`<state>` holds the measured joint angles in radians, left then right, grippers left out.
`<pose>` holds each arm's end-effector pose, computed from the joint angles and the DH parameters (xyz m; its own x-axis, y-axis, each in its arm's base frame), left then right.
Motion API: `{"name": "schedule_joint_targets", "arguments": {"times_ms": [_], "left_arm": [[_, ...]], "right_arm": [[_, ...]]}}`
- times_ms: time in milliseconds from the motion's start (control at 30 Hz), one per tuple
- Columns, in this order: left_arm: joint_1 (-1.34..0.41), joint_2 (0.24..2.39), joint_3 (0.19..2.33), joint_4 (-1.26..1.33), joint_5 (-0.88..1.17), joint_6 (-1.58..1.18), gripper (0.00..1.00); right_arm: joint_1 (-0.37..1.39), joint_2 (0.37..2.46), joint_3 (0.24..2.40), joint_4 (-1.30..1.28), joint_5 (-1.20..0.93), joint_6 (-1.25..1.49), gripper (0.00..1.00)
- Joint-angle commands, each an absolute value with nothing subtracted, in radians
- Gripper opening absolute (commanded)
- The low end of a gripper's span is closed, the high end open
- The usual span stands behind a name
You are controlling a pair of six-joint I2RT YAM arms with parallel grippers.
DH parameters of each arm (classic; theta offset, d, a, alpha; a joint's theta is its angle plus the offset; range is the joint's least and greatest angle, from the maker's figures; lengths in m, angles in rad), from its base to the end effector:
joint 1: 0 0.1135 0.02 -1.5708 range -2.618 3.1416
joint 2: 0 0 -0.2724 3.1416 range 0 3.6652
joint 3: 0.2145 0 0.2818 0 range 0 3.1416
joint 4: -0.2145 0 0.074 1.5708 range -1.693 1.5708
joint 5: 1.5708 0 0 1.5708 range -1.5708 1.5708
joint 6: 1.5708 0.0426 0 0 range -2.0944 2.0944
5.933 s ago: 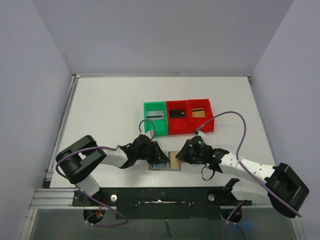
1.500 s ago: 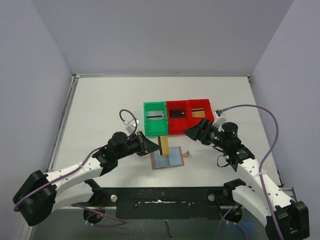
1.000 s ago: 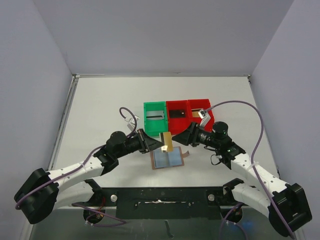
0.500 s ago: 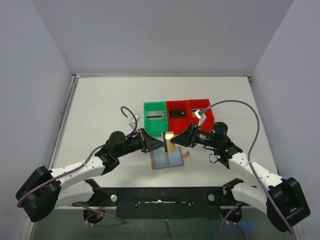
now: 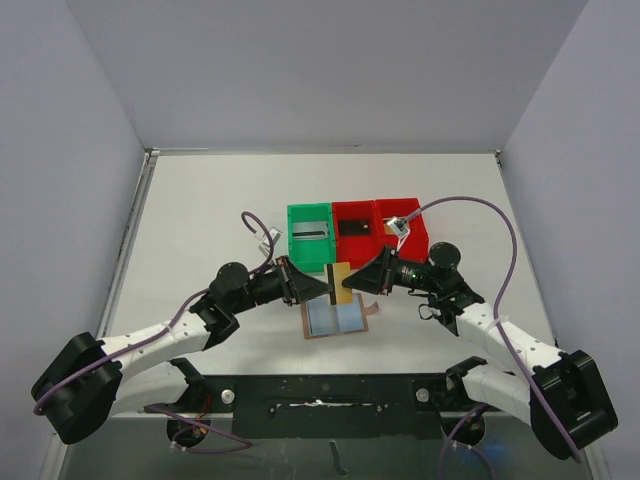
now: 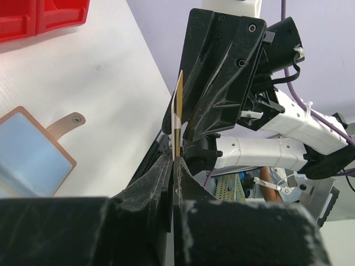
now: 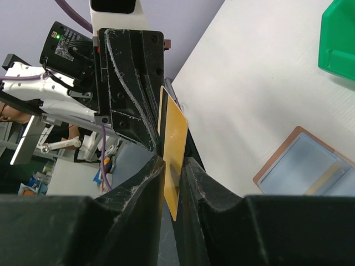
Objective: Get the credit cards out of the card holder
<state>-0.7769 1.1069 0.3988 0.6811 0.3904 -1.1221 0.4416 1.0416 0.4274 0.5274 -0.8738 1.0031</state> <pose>0.1738 -0.1936 0.2205 -0.8369 -0.3456 -0.4244 0.3816 0.1874 -0.9051 0.2058 0.1334 0.2302 -0.8557 0.1941 -0.4796 -0.4528 0.1677 0.8757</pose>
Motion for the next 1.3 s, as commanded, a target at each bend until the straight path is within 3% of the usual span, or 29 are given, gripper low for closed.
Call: {"name": "schedule_joint_targets", "arguments": {"times_ms": [0, 233, 367, 600, 667, 933, 1267], "left_arm": [[-0.776, 1.094, 0.405, 0.752, 0.414, -1.121, 0.00], [-0.776, 1.093, 0.407, 0.743, 0.421, -1.117, 0.00], [-0.778, 1.098, 0.424, 0.715, 0.428, -1.099, 0.01], [-0.781, 1.053, 0.454, 0.536, 0.336, -1.037, 0.58], [-0.781, 1.026, 0.459, 0.458, 0.285, -1.020, 0.66], [-0.778, 0.950, 0.435, 0.320, 0.189, -1.023, 0.70], [-0.775, 0.967, 0.417, 0.341, 0.204, -1.043, 0.71]], "right_arm": [[0.435, 1.040, 0.425, 0.655, -0.945, 1.034, 0.19], [0.410, 1.036, 0.400, 0.725, -1.001, 1.057, 0.03], [0.410, 1.003, 0.411, 0.664, -1.007, 1.011, 0.00], [0.374, 0.891, 0.491, 0.272, -0.836, 0.786, 0.00], [0.341, 0.863, 0.527, 0.148, -0.719, 0.725, 0.00], [0.222, 0.945, 0.746, -0.362, -0.086, 0.589, 0.00], [0.204, 1.129, 0.857, -0.379, 0.001, 0.508, 0.00]]}}
